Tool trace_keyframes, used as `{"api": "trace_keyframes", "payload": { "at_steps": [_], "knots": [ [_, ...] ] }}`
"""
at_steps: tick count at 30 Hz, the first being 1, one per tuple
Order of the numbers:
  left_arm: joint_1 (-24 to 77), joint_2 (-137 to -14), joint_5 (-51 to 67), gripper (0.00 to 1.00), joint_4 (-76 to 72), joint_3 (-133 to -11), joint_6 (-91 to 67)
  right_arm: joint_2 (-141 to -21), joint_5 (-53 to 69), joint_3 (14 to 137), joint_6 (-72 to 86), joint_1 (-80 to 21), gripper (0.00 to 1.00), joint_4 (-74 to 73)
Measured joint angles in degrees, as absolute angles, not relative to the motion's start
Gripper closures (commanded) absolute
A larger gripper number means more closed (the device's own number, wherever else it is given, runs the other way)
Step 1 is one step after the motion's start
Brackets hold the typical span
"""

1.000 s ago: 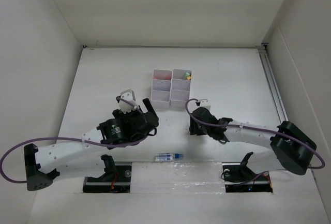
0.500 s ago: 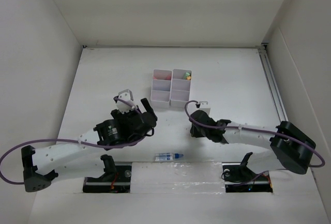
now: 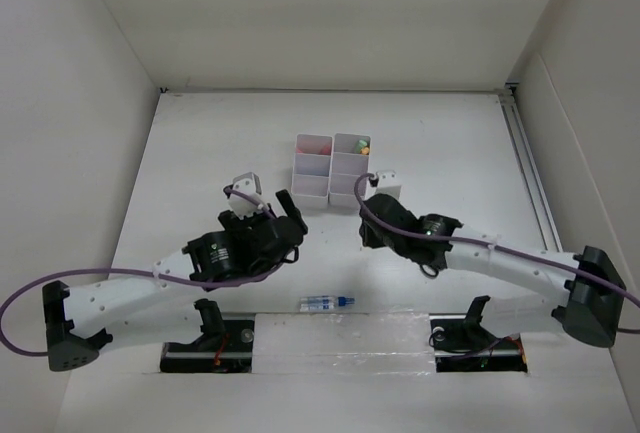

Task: Sort the stationery into containers
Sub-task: Pick up the stationery from the center of the board.

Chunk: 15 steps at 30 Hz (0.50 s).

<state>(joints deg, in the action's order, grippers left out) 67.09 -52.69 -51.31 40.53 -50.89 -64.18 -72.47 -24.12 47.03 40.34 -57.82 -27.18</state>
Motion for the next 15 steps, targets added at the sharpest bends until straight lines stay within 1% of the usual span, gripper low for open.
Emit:
{"api": "trace_keyframes", "payload": {
  "at_steps": [3,5,11,15],
  "knots": [
    [67.09,-52.53,-50.72,0.00,38.46,-49.91,-63.55,-70.85,-26.50,52.47,35.46,-57.63,1.00,-25.65],
    [67.09,-52.42,-50.41,0.00,37.95,-49.25,-63.35,-71.79,-27.24,54.74,30.83,-56.97,1.00,-23.22],
    [67.09,-52.36,-49.43,0.00,36.40,-49.04,-62.70,-82.30,-28.29,61.32,16.34,-52.71,1.00,-17.56],
    [67.09,-51.64,-47.92,0.00,33.80,-47.51,-61.30,-88.20,-26.46,67.18,7.44,-48.03,1.00,-14.24]
  ]
}}
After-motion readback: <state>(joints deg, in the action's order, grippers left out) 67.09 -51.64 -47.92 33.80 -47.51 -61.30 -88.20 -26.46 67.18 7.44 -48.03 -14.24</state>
